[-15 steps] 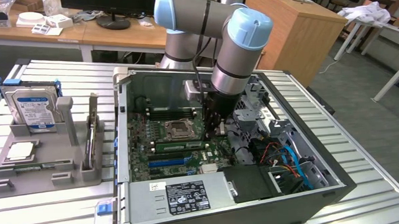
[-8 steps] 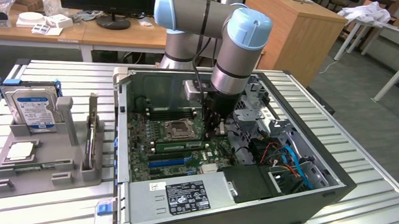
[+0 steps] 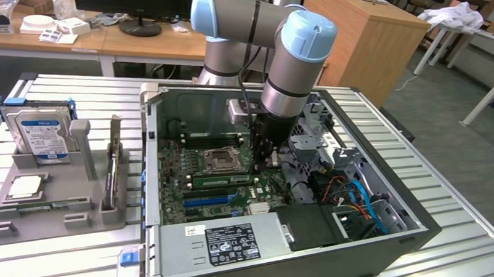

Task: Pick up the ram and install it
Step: 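Press down the ram until it locks into place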

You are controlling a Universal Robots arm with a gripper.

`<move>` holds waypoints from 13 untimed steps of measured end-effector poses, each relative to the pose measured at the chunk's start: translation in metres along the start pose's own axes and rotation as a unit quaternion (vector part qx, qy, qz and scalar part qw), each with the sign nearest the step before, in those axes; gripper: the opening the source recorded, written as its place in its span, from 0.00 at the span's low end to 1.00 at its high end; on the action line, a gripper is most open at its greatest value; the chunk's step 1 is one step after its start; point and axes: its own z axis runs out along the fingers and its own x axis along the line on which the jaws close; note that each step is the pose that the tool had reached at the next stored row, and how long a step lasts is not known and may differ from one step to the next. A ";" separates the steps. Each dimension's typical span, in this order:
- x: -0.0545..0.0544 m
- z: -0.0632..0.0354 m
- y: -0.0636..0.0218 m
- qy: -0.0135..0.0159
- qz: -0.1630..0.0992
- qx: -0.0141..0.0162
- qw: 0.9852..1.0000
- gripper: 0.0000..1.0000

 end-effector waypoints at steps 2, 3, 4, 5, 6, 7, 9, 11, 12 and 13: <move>0.000 0.0001 0.0000 0.000 0.000 0.000 1.000 0.11; 0.000 0.0002 0.0000 0.000 0.000 0.000 1.000 0.11; 0.000 0.0006 0.0000 0.000 0.000 0.000 1.000 0.11; 0.000 0.0010 -0.0001 0.000 0.000 0.000 1.000 0.11; 0.000 0.0014 -0.0001 0.000 0.000 0.000 1.000 0.11; 0.000 0.0018 -0.0001 0.000 0.000 0.000 1.000 0.11; 0.000 0.0019 -0.0001 0.000 0.000 0.000 1.000 0.11; 0.000 0.0020 -0.0001 0.000 0.000 0.000 1.000 0.11; 0.000 0.0021 -0.0001 0.000 0.000 0.000 1.000 0.11; 0.000 0.0023 -0.0001 0.000 0.000 0.000 1.000 0.11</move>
